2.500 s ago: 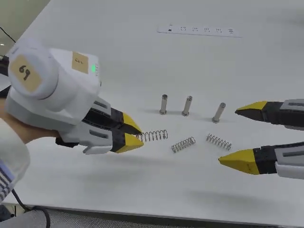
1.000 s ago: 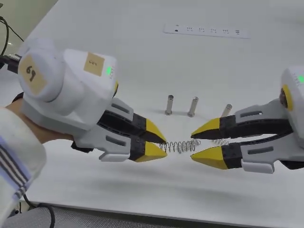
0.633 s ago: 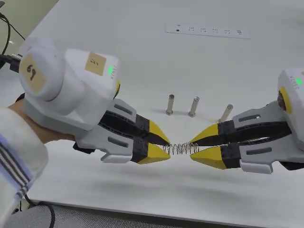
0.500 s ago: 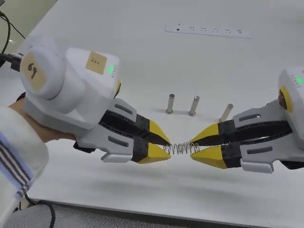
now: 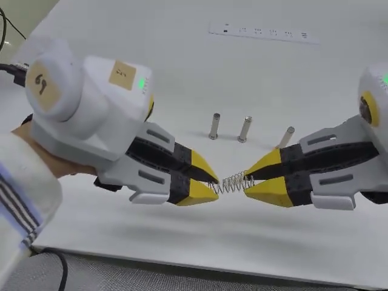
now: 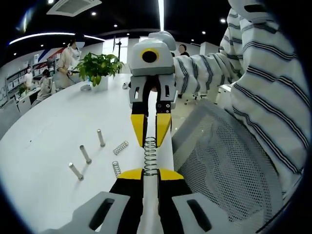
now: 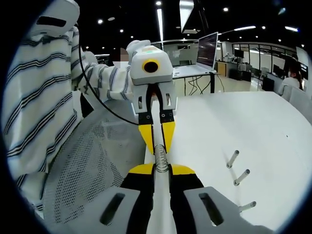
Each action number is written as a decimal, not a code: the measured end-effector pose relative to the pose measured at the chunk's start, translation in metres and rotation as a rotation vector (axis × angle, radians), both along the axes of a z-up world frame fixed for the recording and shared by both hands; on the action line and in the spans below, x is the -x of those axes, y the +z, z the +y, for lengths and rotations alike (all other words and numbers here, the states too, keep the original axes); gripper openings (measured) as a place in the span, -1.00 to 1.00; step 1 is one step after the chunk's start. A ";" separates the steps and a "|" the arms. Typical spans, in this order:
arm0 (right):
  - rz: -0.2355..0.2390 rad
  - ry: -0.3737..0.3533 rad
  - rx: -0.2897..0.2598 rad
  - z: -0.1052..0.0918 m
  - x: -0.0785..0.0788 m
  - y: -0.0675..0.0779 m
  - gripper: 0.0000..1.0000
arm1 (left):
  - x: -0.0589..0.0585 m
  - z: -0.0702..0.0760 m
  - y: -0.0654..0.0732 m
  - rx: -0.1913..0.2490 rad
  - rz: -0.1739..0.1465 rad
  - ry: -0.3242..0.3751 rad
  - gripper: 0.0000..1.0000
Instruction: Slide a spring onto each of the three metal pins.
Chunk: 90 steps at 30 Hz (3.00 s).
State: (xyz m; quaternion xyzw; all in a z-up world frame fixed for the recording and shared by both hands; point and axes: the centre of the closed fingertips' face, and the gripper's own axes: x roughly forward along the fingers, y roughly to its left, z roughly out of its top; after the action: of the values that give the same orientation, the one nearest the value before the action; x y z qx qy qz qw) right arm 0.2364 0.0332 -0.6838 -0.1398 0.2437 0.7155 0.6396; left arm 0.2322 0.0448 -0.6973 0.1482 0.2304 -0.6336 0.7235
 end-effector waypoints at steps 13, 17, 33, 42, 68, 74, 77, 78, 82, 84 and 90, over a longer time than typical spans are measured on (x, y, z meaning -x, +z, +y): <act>-0.037 0.010 0.064 -0.005 0.000 0.013 -0.84 | -0.003 -0.012 0.003 0.063 0.009 0.015 -0.95; -0.041 0.009 0.069 -0.004 0.000 0.021 -0.84 | -0.005 -0.016 0.007 0.118 -0.005 0.014 -0.95; -0.086 0.076 0.228 -0.008 0.005 0.025 -0.84 | -0.007 -0.038 0.006 0.235 0.001 0.012 -0.95; -0.137 0.120 0.305 -0.015 0.002 0.022 -0.83 | -0.009 -0.043 0.007 0.251 0.003 0.013 -0.95; -0.231 0.243 0.472 -0.008 0.003 -0.003 -0.77 | -0.008 -0.041 0.003 0.237 -0.014 0.038 -0.95; -0.220 0.259 0.487 -0.009 0.005 -0.007 -0.82 | -0.005 -0.041 0.002 0.223 -0.022 0.034 -0.95; -0.223 0.263 0.486 -0.008 0.005 -0.008 -0.83 | -0.005 -0.040 0.000 0.213 -0.022 0.035 -0.95; -0.222 0.263 0.487 -0.008 0.006 -0.009 -0.83 | -0.005 -0.040 0.000 0.210 -0.022 0.035 -0.95; -0.225 0.261 0.479 -0.005 0.007 -0.008 -0.83 | -0.005 -0.040 -0.001 0.206 -0.023 0.040 -0.95; -0.247 0.254 0.476 -0.002 0.004 -0.008 -0.84 | -0.008 -0.038 -0.002 0.197 -0.037 0.051 -0.94; -0.236 0.230 0.479 0.003 0.001 -0.010 -0.84 | -0.012 -0.032 -0.004 0.184 -0.031 0.074 -0.94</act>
State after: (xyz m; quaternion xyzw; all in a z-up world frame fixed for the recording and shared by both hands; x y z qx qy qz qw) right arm 0.2358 0.0362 -0.6938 -0.3961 0.3121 0.6842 0.5268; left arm 0.2439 0.0132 -0.7009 0.0820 0.1654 -0.6227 0.7604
